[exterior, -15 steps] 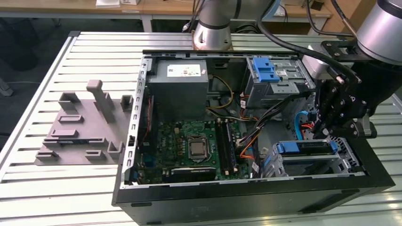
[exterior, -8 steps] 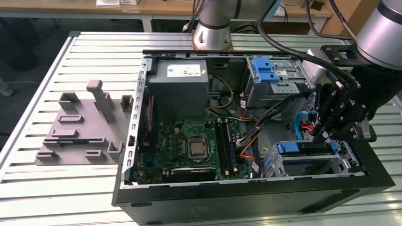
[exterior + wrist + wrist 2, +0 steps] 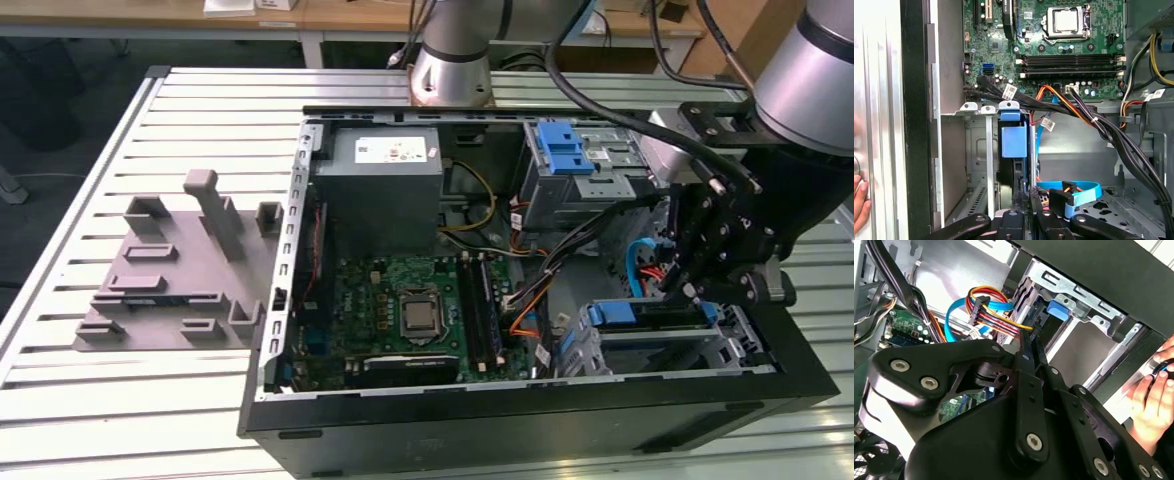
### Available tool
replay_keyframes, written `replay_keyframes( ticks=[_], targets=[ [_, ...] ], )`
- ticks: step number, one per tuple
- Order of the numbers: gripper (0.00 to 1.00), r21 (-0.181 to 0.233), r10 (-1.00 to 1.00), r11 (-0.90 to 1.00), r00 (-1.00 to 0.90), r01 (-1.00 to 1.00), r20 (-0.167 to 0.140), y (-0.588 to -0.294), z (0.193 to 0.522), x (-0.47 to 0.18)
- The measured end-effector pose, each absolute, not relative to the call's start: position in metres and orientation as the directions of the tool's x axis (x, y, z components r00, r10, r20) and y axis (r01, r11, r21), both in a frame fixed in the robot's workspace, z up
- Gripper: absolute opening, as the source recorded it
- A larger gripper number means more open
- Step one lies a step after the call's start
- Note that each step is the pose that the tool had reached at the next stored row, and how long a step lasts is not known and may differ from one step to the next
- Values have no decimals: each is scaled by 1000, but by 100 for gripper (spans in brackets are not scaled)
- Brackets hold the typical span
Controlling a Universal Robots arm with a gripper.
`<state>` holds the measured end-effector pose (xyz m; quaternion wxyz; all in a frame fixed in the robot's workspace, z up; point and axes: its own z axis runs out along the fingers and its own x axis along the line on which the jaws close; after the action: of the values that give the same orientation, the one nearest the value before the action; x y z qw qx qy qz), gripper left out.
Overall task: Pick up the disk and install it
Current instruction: 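Insert the first disk wire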
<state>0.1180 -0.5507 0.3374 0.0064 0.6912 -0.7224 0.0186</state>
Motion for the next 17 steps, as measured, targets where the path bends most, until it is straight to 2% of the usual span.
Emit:
replay_keyframes(
  ticks=[17],
  targets=[
    [16, -14, -998, 58, -58, -998, 35, -553, 336, 120]
  ],
)
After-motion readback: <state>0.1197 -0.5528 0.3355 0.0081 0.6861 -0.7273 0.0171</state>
